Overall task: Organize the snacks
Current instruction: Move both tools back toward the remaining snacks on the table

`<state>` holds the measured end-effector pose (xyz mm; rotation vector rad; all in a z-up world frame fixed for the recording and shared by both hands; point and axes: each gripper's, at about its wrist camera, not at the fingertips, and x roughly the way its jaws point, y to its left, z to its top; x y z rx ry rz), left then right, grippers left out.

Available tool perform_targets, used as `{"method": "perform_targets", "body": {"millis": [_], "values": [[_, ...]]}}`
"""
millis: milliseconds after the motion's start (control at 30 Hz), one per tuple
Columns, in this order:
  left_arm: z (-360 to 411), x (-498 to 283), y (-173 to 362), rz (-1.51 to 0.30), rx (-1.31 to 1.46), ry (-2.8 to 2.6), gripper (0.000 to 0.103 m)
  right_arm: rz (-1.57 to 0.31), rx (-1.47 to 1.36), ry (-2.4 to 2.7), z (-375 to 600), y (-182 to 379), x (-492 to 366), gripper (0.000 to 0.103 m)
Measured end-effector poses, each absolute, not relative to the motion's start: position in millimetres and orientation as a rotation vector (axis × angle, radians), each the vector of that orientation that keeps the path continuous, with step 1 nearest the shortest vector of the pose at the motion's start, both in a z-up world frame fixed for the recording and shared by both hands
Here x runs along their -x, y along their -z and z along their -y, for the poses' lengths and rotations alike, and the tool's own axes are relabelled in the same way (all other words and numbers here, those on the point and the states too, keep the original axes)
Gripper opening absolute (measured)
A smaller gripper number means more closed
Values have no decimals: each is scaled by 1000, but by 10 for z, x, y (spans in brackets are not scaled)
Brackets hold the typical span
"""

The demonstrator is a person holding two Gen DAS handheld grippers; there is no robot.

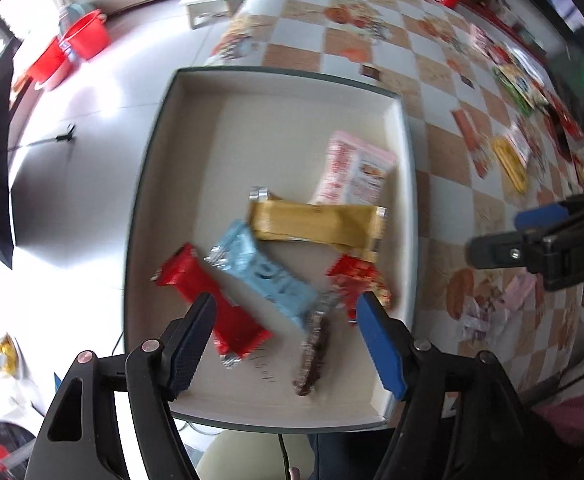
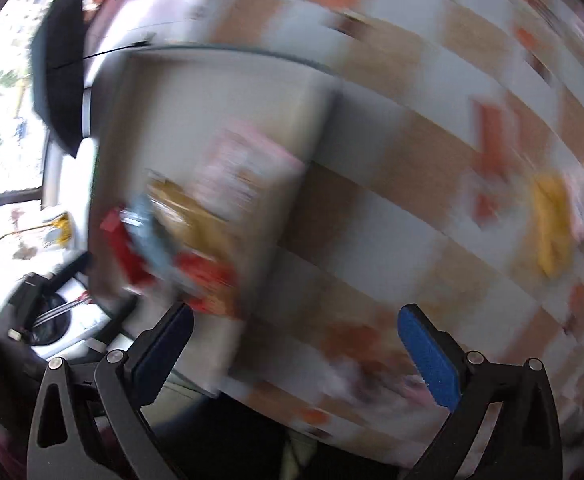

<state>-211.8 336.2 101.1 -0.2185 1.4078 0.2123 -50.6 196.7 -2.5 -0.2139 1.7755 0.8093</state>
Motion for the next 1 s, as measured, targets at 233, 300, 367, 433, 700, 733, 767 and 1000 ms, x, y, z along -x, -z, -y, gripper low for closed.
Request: {"method": "perform_targets", "body": {"millis": [233,300,367,433,700,733,767,1000], "values": [[-2854,1890,-1111,-1408,83,-82,77,-1848,159,-495,-531,449,526,103],[-2728,1836,-1129,-1415,55,-52,77,-1865,158,-412,-156,560,611,103],[-2559,1779,-1144,-1427,8,-19,77,-1851,200,-359,119,645,708,103],[-2382,1723,-1167,-1440,-70,-3,78,-1825,268,-335,226,728,798,103],[-1949,1547,-1250,-1467,-287,49,79,-1838,126,-357,628,1007,1125,103],[-1891,1529,-1228,-1479,-313,55,79,-1830,128,-360,633,997,1131,103],[-1846,1516,-1204,-1490,-336,60,79,-1824,134,-366,634,987,1136,103],[-1450,1528,-1097,-1509,-529,134,79,-1789,154,-389,710,895,1204,103]]}}
